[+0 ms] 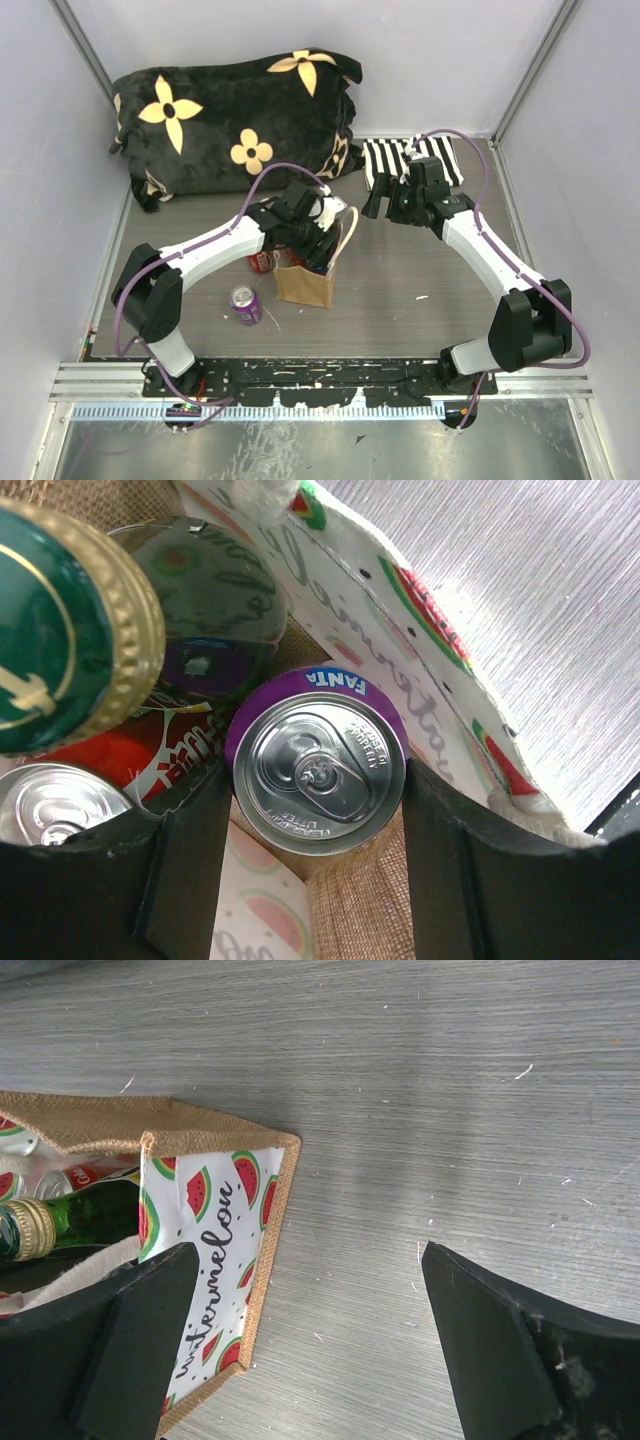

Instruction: Place the beverage into the canvas bag

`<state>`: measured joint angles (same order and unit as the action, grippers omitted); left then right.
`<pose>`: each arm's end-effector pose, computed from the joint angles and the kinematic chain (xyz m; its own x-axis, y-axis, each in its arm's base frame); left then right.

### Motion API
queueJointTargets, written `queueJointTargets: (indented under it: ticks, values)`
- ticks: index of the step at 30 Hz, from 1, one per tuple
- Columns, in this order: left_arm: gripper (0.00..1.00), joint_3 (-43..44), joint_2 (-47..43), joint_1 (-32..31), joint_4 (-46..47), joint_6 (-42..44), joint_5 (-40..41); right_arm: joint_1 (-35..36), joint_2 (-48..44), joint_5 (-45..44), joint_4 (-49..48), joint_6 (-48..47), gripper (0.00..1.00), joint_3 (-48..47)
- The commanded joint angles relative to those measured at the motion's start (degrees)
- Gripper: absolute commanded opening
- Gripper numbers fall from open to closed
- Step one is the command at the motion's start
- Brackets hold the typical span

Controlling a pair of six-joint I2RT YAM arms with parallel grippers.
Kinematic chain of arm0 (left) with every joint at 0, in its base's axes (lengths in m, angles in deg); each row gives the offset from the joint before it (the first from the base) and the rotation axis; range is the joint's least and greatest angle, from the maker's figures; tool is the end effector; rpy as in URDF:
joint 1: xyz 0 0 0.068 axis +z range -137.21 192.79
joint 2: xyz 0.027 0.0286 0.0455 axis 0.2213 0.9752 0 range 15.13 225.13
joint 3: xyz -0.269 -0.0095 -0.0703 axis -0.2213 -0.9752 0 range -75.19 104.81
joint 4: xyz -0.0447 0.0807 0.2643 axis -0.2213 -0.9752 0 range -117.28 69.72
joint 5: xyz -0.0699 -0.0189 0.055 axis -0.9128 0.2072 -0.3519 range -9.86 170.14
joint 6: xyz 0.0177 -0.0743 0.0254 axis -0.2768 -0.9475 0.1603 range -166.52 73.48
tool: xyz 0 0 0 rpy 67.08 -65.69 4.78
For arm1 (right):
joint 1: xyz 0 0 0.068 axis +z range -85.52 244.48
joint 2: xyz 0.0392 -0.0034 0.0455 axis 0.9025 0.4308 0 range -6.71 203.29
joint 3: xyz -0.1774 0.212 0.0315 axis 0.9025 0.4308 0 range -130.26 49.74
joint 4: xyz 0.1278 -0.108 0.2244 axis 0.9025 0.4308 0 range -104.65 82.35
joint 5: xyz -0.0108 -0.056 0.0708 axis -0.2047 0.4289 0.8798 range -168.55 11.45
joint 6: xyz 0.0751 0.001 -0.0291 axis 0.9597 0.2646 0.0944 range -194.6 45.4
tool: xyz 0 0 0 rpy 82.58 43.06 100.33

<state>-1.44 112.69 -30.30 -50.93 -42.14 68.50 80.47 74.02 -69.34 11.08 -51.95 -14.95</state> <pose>0.2858 -0.2866 0.2131 -0.5349 0.6027 -0.5921 0.7978 0.5910 -0.1192 0.3370 0.1082 0.2689 -0.7399 0.1834 -0.6473 -0.1102 0.9161 0.3855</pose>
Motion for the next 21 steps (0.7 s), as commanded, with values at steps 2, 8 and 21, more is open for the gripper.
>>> queueJointTargets:
  ticks: [2, 8, 21]
  values:
    - [0.00, -1.47, 1.33, -0.34, 5.69, -0.54, 1.87, -0.19, 0.60, 1.07, -1.23, -0.04, 1.00, -2.18]
    - [0.58, 0.15, 0.53, -1.07, 4.07, -0.69, 1.44, -0.23, 1.00, 1.22, -1.23, -0.02, 1.00, -2.45]
    - [0.98, 2.78, -3.49, -2.78, 1.35, -1.97, 1.87, -0.23, 1.45, 1.69, -1.47, 0.20, 1.00, -2.84]
